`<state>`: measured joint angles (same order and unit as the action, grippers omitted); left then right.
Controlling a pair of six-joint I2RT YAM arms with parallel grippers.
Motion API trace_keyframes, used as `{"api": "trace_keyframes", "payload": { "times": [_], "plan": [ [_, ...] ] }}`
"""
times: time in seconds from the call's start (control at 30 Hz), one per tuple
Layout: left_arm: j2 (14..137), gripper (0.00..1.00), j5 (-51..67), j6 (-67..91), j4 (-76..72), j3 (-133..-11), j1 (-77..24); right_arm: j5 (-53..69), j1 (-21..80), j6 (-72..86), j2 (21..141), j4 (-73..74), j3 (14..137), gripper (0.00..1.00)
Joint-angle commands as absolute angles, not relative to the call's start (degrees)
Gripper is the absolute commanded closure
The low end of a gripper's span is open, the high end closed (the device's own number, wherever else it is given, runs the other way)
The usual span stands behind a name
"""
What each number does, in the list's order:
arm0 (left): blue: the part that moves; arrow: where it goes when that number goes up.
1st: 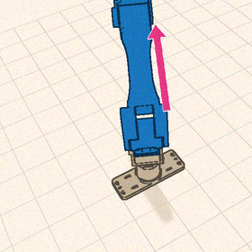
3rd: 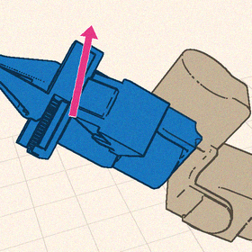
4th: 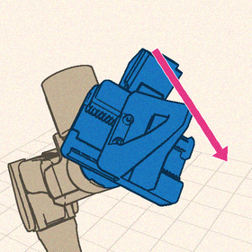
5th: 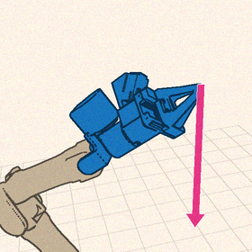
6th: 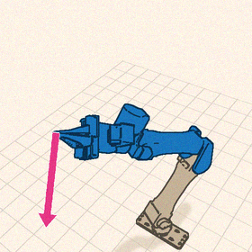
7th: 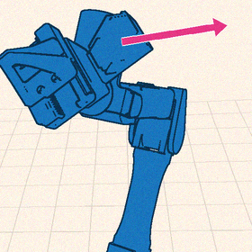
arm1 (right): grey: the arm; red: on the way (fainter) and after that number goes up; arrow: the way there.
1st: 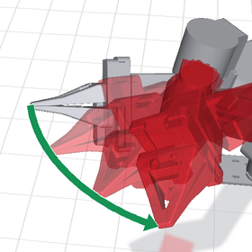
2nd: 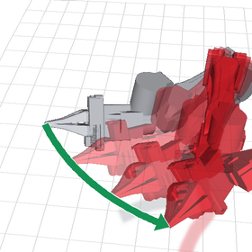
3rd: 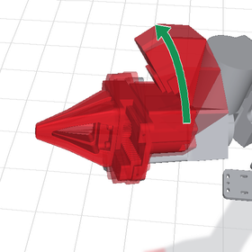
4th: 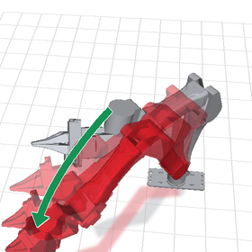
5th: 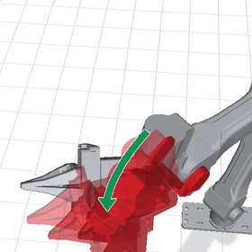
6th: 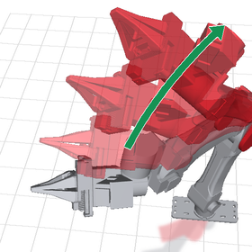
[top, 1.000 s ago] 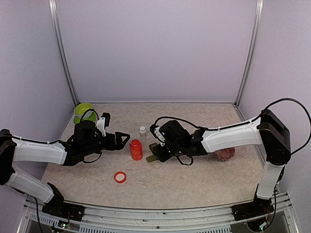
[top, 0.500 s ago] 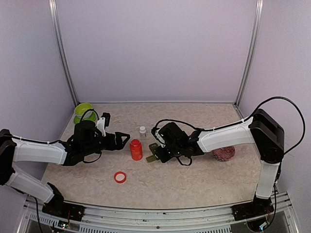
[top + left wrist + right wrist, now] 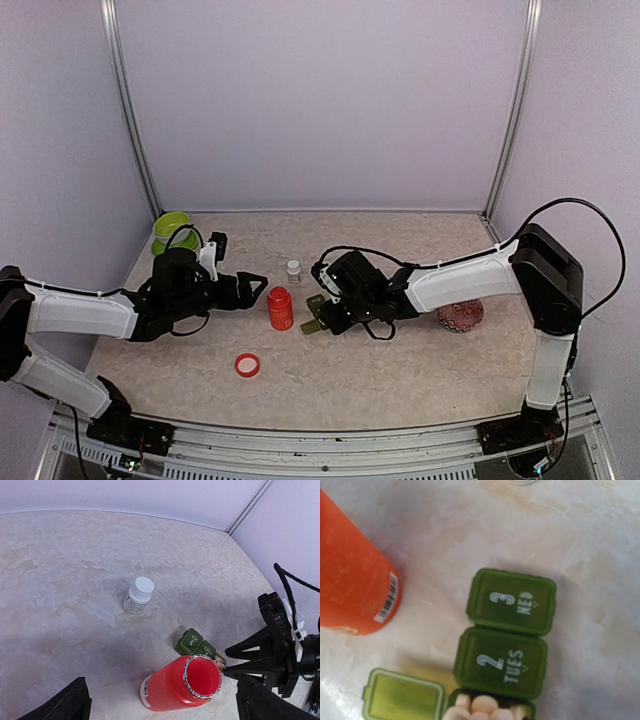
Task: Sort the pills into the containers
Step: Pick up the pill from the compartment of the pill container.
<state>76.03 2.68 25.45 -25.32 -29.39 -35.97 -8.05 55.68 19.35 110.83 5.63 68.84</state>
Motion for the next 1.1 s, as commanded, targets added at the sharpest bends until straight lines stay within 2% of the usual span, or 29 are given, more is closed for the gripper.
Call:
{"api": "trace_keyframes", "payload": {
  "times": [0.0, 0.2, 0.47, 1.07],
  "plan": [
    [76.09, 0.01, 3.22, 25.49, -26.91, -28.69, -35.48, -8.19, 55.29, 19.57, 112.86, 5.31, 70.45, 0.64],
    [75.97, 0.01, 3.39, 25.53, -27.05, -28.66, -35.48, -8.25, 55.11, 20.06, 113.3, 5.18, 70.16, 0.66],
    [76.0, 0.01, 3.7, 25.68, -27.21, -28.64, -35.42, -6.92, 55.05, 19.88, 113.57, 4.34, 70.13, 0.76],
    [75.76, 0.01, 3.75, 25.66, -27.14, -28.65, -35.46, -7.12, 54.9, 19.47, 113.76, 4.4, 70.15, 0.85]
  ]
}}
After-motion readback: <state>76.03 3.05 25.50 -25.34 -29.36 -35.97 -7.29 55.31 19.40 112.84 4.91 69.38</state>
